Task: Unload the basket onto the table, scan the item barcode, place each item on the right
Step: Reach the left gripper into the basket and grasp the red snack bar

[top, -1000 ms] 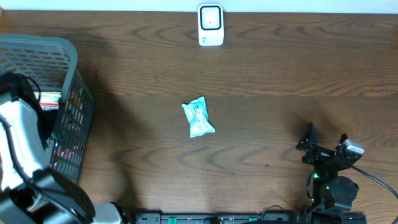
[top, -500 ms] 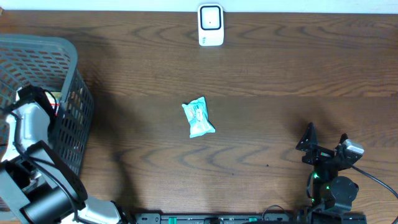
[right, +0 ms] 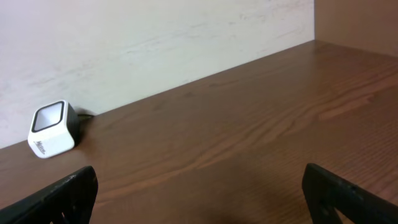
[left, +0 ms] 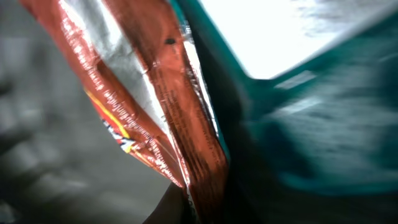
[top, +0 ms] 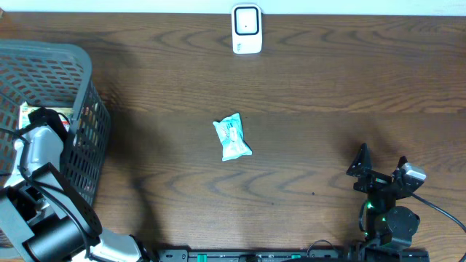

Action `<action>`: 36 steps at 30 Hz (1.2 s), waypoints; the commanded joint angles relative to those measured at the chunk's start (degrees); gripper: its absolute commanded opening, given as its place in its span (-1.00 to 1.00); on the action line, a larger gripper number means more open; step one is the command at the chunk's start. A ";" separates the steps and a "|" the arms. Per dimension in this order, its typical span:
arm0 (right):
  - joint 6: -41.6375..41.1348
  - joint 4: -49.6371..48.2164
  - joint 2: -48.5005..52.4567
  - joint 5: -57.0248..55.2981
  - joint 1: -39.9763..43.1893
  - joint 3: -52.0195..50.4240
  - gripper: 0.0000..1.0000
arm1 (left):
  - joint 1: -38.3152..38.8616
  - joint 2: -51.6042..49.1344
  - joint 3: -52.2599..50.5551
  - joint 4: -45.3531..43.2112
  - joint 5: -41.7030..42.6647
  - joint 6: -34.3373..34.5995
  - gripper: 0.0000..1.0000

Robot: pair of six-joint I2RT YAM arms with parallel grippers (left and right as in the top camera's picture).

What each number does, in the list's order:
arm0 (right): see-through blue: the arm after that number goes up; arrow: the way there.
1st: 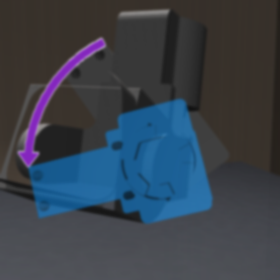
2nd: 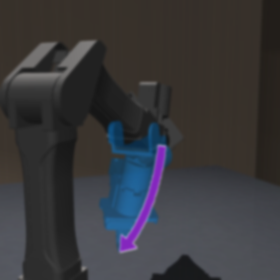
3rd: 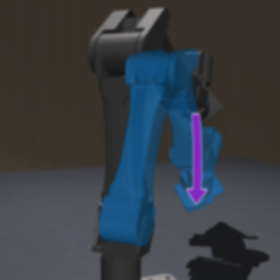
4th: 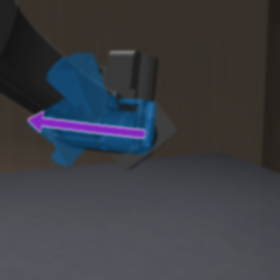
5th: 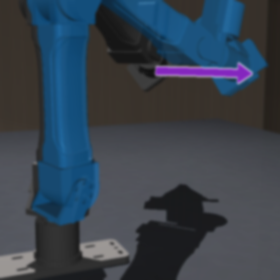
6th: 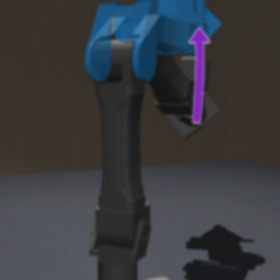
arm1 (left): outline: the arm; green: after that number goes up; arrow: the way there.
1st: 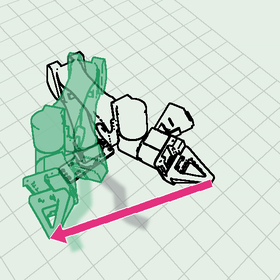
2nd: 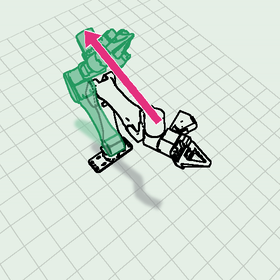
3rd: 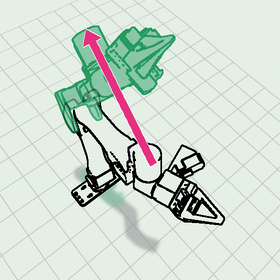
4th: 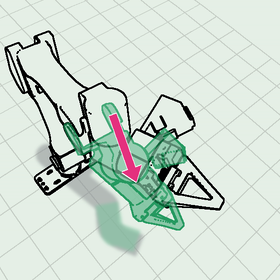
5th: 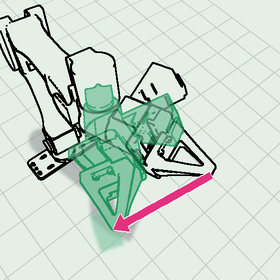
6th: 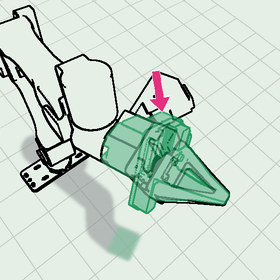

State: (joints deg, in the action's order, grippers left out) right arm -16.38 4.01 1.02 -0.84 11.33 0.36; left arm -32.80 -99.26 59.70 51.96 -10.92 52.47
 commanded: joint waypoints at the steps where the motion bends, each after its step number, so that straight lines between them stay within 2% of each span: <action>1: -0.74 0.20 -0.26 -0.11 -0.17 -0.04 0.99 | -0.04 1.16 -1.38 3.10 -5.33 -0.37 -0.85; 8: -0.74 0.22 -0.26 -0.11 -0.17 -0.02 0.98 | -0.02 14.80 5.92 8.24 -6.10 -0.98 -0.85; 15: -0.74 0.22 -0.26 -0.11 -0.17 -0.04 0.99 | 0.09 32.50 12.00 3.06 -4.52 -1.51 -0.85; 18: -0.74 0.22 -0.26 -0.11 -0.17 -0.02 0.98 | 0.15 37.88 12.17 -2.84 6.67 -7.15 -0.85; 22: -0.74 0.22 -0.26 -0.11 -0.17 -0.04 0.99 | 2.64 43.08 12.17 -13.62 31.04 -21.29 -0.85; 25: -0.74 0.22 -0.26 -0.11 -0.17 -0.04 0.98 | 8.17 44.74 12.17 -17.46 40.63 -28.39 -0.85; 31: -0.74 0.22 -0.26 -0.11 -0.17 -0.04 0.98 | 27.32 42.12 12.15 -16.52 38.73 -37.99 -0.85; 33: -0.74 0.20 -0.26 -0.11 -0.17 -0.04 0.99 | 34.42 39.54 12.15 -14.73 32.04 -38.10 -0.85; 36: -0.74 0.20 -0.26 -0.11 -0.17 -0.04 0.99 | 44.19 34.38 12.11 -9.51 16.48 -38.03 -0.85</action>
State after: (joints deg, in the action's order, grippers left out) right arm -16.38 4.03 1.02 -0.82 11.33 0.36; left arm 4.29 -60.55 71.20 39.70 19.46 18.04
